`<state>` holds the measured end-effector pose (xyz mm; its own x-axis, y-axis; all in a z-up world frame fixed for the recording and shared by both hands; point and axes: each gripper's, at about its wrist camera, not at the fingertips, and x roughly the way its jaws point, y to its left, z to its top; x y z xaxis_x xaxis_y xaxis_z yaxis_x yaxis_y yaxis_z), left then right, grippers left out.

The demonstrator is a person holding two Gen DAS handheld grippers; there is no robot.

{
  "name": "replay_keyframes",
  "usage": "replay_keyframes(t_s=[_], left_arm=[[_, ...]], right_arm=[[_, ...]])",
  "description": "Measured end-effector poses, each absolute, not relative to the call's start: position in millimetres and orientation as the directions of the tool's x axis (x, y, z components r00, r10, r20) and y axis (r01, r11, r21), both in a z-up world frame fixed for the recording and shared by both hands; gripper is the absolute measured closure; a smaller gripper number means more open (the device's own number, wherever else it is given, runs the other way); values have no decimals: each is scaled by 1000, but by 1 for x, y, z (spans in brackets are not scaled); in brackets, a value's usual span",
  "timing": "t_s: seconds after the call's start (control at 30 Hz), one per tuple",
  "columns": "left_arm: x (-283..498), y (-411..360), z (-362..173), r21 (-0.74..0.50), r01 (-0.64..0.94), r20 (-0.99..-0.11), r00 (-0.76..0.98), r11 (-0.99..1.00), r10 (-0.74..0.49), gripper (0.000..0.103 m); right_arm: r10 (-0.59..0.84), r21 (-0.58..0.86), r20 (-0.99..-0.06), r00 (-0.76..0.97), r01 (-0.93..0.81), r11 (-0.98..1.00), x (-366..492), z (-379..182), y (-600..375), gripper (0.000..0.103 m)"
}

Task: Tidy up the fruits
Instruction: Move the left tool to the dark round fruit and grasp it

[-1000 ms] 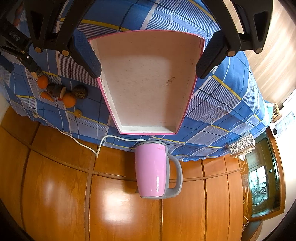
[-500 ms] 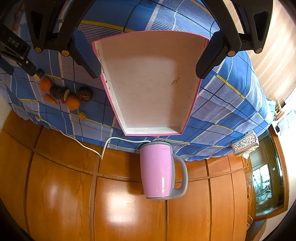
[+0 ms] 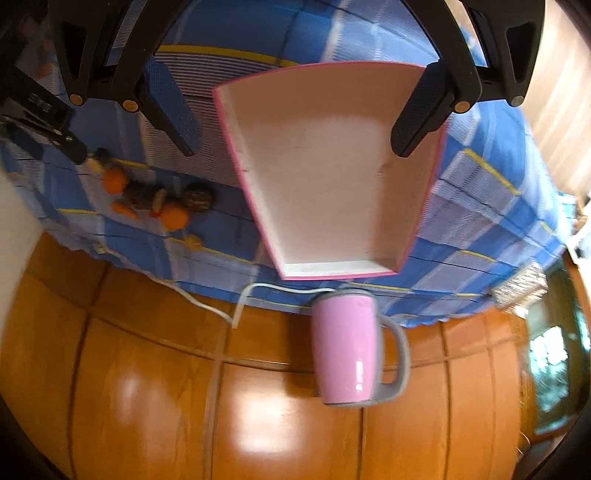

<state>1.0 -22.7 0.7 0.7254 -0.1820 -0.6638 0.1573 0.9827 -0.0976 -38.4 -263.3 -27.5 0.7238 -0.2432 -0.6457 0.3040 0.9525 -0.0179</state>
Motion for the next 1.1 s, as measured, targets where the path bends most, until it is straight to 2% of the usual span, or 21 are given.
replay_keyframes(t_s=[0.1,0.33,0.57,0.93,1.1], left_arm=[[7,-28,-2,-148,215,-690,677,965,-257,0],[17,-48,-8,-123,295,-718,632,948,-290,0],[32,-59,-4,-208,378,-717,569,902,-404,0],[66,-81,0,-94,449,-723,582,888,-371,0],[87,-96,-7,-41,499,-766,541,866,-348,0]], right_arm=[[-263,-11,-647,716,336,942,-39,-28,-275,0],[-380,4,-681,625,522,853,-43,-41,-341,0],[-452,-10,-722,524,645,764,-51,-59,-398,0],[-497,-17,-732,467,716,698,-62,-66,-430,0],[-494,-11,-734,466,719,695,-62,-67,-436,0]])
